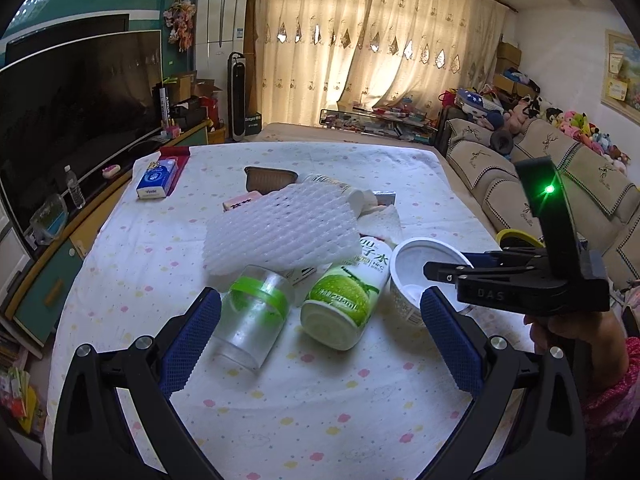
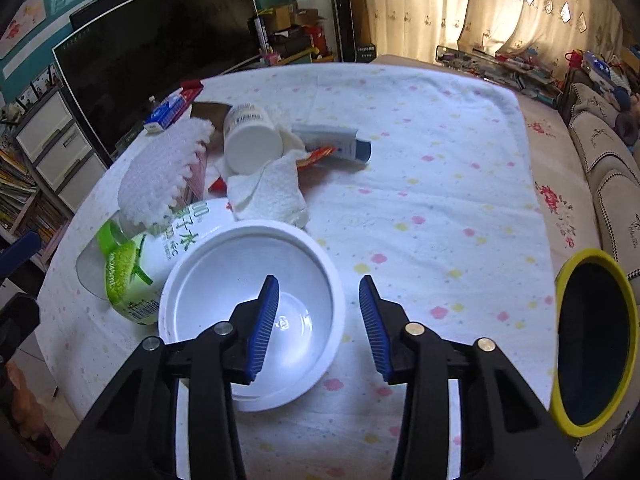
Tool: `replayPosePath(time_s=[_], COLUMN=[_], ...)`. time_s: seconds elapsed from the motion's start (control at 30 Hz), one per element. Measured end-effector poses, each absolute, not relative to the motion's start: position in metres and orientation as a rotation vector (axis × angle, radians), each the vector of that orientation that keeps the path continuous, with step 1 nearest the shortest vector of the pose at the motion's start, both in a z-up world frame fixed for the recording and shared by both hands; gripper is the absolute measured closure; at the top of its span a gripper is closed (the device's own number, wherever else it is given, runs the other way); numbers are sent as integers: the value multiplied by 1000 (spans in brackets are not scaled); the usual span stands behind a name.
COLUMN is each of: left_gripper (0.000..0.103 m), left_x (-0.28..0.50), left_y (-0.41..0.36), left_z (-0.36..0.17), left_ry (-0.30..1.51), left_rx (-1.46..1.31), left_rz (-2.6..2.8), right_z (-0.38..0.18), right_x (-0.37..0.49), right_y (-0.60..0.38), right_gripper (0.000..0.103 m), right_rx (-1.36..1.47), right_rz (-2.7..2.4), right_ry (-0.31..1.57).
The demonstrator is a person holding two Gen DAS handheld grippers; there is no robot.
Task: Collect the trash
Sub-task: 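Grasp the white yogurt tub rim with the right gripper and lift it, then lower the yogurt tub into the bin and open the right gripper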
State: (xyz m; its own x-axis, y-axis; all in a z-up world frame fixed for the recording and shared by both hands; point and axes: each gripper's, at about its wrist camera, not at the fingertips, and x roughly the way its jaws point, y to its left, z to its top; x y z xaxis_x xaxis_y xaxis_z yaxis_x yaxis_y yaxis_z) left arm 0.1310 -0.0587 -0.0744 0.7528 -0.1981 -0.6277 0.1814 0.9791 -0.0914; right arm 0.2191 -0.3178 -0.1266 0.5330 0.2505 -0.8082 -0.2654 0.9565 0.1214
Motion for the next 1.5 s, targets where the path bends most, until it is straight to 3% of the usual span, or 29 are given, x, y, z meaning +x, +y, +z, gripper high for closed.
replayPosePath(time_s=[0.17, 0.33, 0.63, 1.07, 1.5], left_gripper=[5, 5, 5, 5, 5], left_x=[131, 132, 138, 138, 149], left_y=[-57, -58, -64, -77, -101], left_z=[-80, -82, -88, -90, -94], left_ry=[697, 699, 711, 720, 747], left_rx=[-32, -32, -25, -10, 26], left_rz=[-204, -205, -216, -239, -259], right_z=[-138, -143, -141, -134, -131], right_x=[222, 222, 219, 208, 202], right_y=[-314, -315, -322, -351, -450], right_gripper=[70, 87, 94, 95, 95], right_rx=[-22, -22, 12, 70, 190], right_rz=[308, 293, 314, 288, 105], right_ry=[995, 997, 973, 934, 894])
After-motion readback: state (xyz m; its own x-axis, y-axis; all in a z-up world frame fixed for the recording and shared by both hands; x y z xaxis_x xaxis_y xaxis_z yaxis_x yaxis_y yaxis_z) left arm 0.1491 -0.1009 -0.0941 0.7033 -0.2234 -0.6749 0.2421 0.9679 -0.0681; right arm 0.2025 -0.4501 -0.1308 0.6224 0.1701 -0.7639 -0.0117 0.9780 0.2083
